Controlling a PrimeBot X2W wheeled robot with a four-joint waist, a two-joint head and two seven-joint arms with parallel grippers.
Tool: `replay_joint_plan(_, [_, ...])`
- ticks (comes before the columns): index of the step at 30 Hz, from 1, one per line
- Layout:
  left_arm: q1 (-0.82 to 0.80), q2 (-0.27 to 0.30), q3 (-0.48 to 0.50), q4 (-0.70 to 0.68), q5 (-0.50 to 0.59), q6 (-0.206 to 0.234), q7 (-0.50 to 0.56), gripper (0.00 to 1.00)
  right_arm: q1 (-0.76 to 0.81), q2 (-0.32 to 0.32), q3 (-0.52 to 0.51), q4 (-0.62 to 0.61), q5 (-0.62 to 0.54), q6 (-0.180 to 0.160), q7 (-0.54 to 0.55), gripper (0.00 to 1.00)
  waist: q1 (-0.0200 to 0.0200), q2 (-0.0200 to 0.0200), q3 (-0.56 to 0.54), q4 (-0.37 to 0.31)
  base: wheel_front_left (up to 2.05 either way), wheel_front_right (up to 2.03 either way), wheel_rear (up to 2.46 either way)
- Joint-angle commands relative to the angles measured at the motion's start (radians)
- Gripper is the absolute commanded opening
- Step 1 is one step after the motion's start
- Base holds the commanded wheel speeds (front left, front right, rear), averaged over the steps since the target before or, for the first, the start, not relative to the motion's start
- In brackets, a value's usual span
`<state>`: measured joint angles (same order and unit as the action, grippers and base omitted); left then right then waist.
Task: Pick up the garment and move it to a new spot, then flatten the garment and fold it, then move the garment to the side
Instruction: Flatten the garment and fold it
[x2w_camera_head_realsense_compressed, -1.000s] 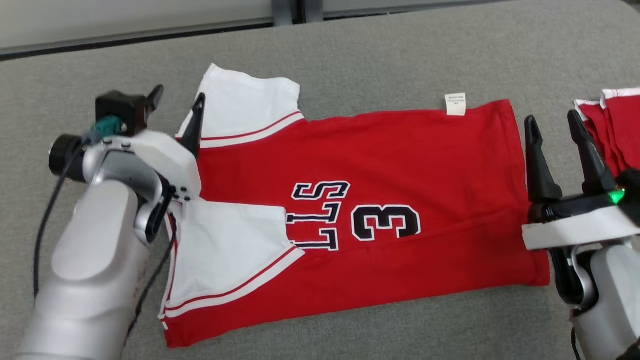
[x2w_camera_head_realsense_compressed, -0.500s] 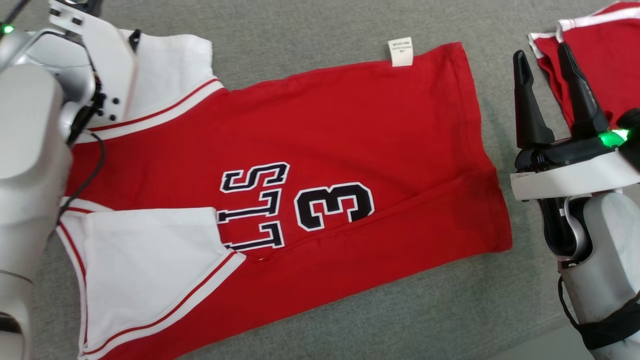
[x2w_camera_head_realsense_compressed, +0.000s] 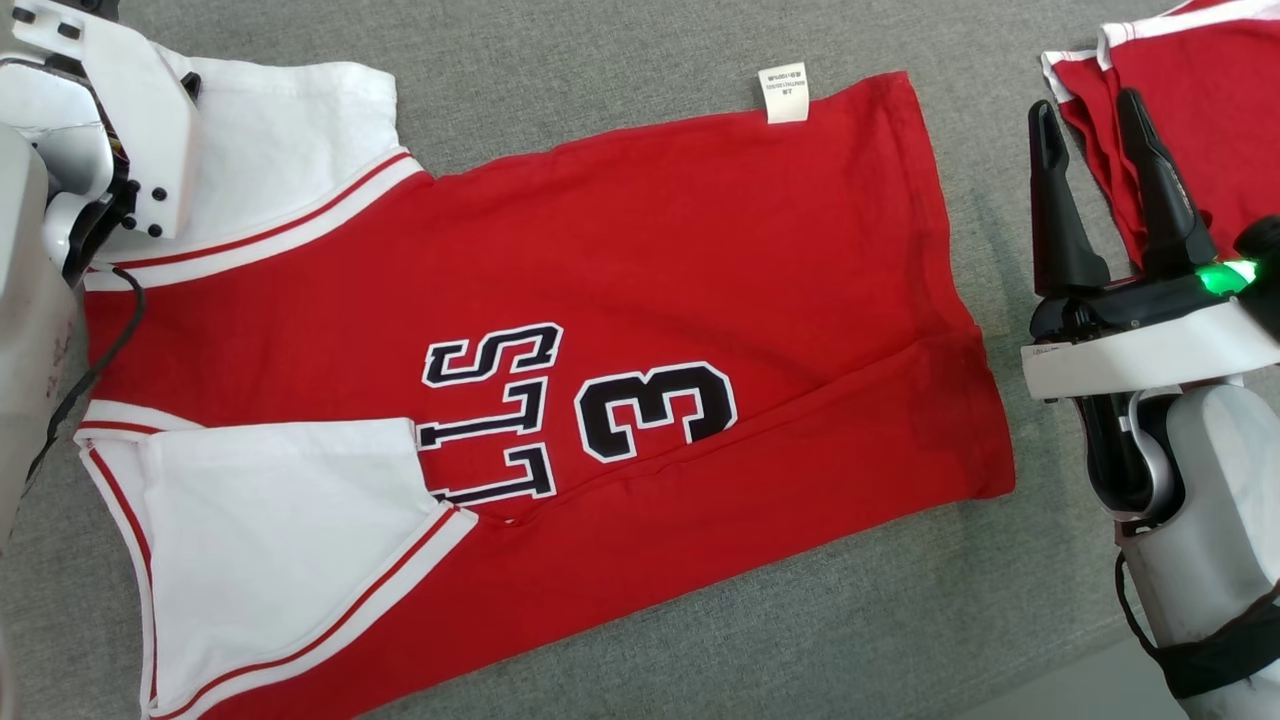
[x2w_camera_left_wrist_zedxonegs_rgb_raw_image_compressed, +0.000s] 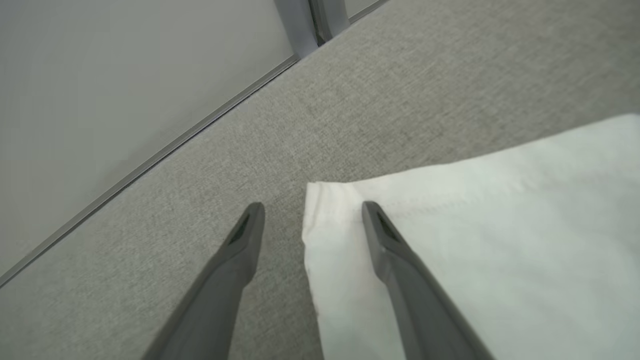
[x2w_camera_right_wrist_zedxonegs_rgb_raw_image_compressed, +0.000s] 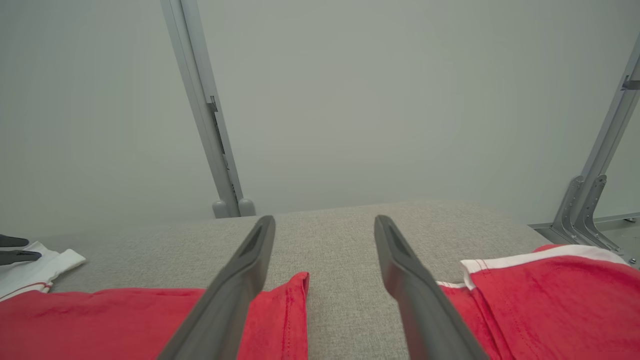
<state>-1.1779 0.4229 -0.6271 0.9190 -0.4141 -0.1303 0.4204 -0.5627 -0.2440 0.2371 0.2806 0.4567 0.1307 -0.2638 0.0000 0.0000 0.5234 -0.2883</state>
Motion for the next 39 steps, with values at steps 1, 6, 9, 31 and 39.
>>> replay_joint_plan(1, [-0.008,0.002,-0.007,0.008,-0.005,0.000,0.007,1.00,-0.005,-0.005,0.000,0.002,0.004,0.000,-0.001,1.00,0.0000,0.0000,0.001,0.000,0.00,0.00,0.00])
replay_joint_plan(6, [0.006,-0.011,-0.077,-0.017,-0.106,0.000,0.060,0.00,-0.019,-0.015,-0.006,0.015,0.006,0.000,-0.001,1.00,0.0000,0.0000,0.003,0.002,0.00,0.00,0.00])
replay_joint_plan(9, [-0.008,0.004,-0.088,-0.034,-0.141,0.000,0.038,0.00,-0.014,-0.026,-0.010,0.027,0.006,0.000,-0.001,1.00,0.0000,0.0000,0.001,0.015,0.00,0.00,0.00])
replay_joint_plan(31, [0.118,-0.048,-0.105,-0.249,-0.323,0.006,-0.218,0.00,-0.189,-0.265,0.250,0.320,0.337,0.000,0.174,1.00,0.0000,0.0000,-0.051,0.234,0.00,0.00,0.00])
replay_joint_plan(39, [0.152,-0.037,-0.114,-0.317,-0.321,0.027,-0.218,0.00,-0.249,-0.310,0.348,0.396,0.445,0.000,0.232,1.00,0.0000,0.0000,-0.034,0.261,0.00,0.00,0.00])
